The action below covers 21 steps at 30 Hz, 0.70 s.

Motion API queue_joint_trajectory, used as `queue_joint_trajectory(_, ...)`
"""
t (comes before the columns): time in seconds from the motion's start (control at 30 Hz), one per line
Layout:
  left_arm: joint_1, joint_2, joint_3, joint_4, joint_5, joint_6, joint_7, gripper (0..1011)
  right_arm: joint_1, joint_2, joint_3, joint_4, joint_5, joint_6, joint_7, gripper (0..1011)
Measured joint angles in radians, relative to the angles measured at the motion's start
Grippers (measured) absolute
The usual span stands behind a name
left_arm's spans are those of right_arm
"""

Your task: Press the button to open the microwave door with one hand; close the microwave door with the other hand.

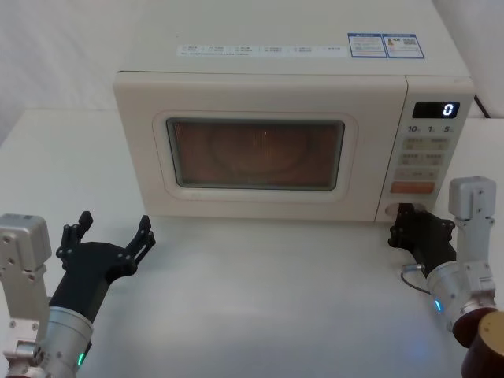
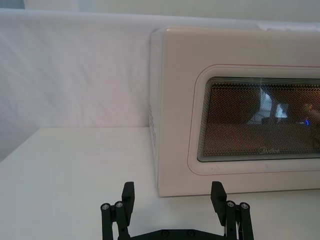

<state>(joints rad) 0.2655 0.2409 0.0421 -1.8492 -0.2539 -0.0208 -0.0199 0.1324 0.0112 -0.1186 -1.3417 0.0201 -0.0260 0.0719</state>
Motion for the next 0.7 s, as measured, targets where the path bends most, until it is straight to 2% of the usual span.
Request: queue_joint_trajectory(0.7,0.0,0.0,0.0,0.0,0.0,0.0,0.0,1001,0.018,0.0,0.011,0.026,0.007,-0.008,-0.002,0)
